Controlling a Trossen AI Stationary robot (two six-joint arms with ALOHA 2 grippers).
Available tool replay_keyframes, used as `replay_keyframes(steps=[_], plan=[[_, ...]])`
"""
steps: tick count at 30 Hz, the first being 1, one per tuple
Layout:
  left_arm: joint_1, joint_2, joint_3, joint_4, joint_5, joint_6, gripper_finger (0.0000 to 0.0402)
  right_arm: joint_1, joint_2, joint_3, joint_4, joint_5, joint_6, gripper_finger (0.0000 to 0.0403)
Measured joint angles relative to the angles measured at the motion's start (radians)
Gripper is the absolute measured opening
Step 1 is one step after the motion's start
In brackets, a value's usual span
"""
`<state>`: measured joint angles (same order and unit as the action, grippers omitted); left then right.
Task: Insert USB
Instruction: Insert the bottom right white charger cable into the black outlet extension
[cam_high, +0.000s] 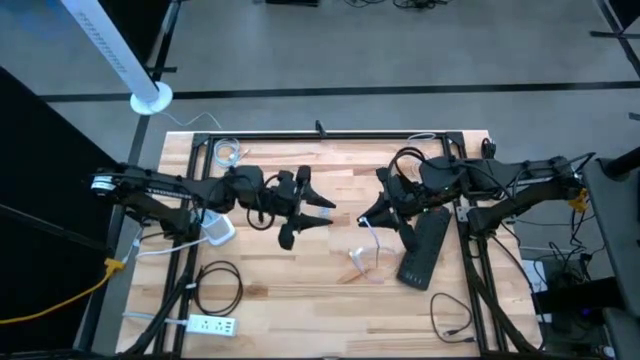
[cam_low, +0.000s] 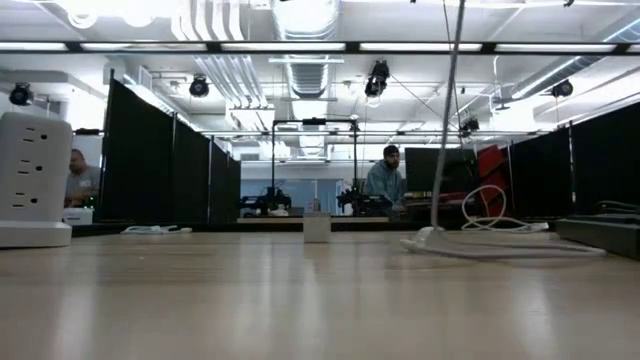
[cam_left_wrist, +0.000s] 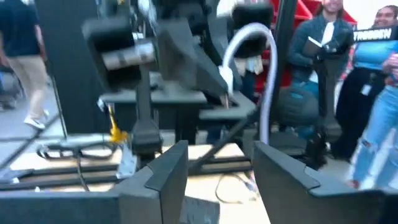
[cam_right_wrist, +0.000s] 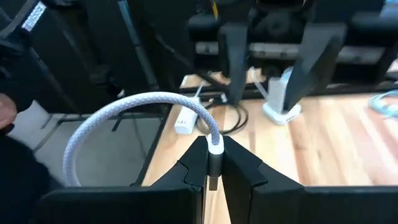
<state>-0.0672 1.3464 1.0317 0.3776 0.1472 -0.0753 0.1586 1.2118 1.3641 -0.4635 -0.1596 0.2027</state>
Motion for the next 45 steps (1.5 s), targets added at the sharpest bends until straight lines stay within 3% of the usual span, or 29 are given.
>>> replay_keyframes(steps=[12, 22, 27, 40, 45], plan=[[-0.046, 0.111, 0.061, 0.15, -0.008, -0.01, 0.0111, -0.022, 0.051, -0.054, 0.021, -0.119, -0.034, 0.0016], [-0.059, 0.219, 0.28, -0.138, 0.08, 0.062, 0.0105, -0.049, 0.085, -0.054, 0.062, -0.234, -0.052, 0.0016], [-0.063, 0.217, 0.314, -0.237, 0.081, 0.108, 0.0103, -0.055, 0.085, -0.052, 0.065, -0.286, -0.064, 0.0016], [-0.062, 0.222, 0.317, -0.196, 0.093, 0.145, 0.0102, -0.075, 0.085, -0.052, 0.079, -0.32, -0.082, 0.0016], [-0.062, 0.224, 0.317, -0.198, 0.105, 0.161, 0.0064, -0.075, 0.085, -0.052, 0.079, -0.322, -0.07, 0.0016]])
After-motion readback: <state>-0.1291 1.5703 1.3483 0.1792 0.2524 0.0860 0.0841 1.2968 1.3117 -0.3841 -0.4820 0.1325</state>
